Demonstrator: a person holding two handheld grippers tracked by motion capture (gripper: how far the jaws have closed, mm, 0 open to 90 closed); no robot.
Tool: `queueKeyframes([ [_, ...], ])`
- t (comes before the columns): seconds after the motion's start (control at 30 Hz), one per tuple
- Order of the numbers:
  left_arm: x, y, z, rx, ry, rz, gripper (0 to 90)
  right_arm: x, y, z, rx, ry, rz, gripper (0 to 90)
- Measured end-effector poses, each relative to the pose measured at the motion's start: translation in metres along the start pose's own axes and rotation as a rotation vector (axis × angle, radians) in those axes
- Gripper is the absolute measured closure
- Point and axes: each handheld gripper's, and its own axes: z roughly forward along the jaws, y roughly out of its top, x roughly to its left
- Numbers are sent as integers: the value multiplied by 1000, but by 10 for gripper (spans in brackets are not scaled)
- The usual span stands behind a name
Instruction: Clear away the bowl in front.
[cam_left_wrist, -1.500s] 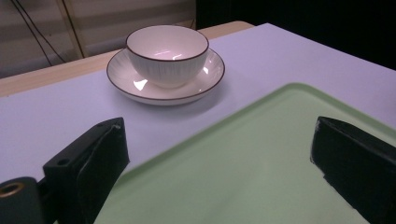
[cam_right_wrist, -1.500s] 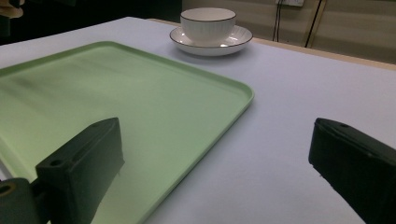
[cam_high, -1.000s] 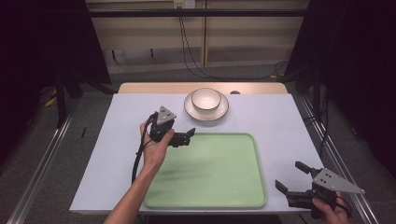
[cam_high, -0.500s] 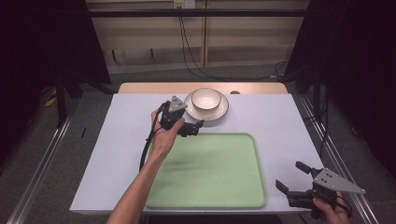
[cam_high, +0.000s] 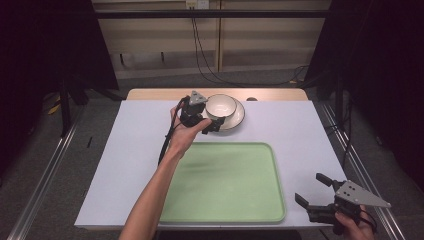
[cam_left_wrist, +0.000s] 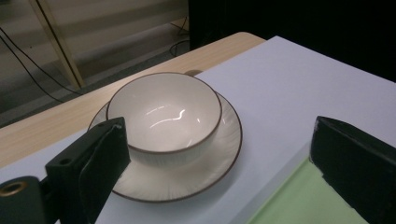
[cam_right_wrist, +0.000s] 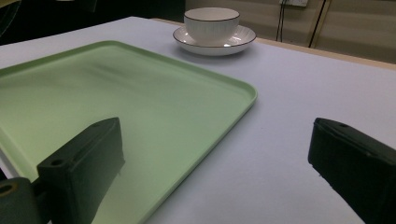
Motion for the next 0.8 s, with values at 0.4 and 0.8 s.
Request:
queueKeyframes([
  [0.4, 13, 12, 25, 5, 38, -46, 92, 0, 0, -1, -3, 12, -3, 32],
  [0.8, 27, 14, 58, 117, 128, -36, 110, 0, 0, -2, -5, 17, -5, 38],
])
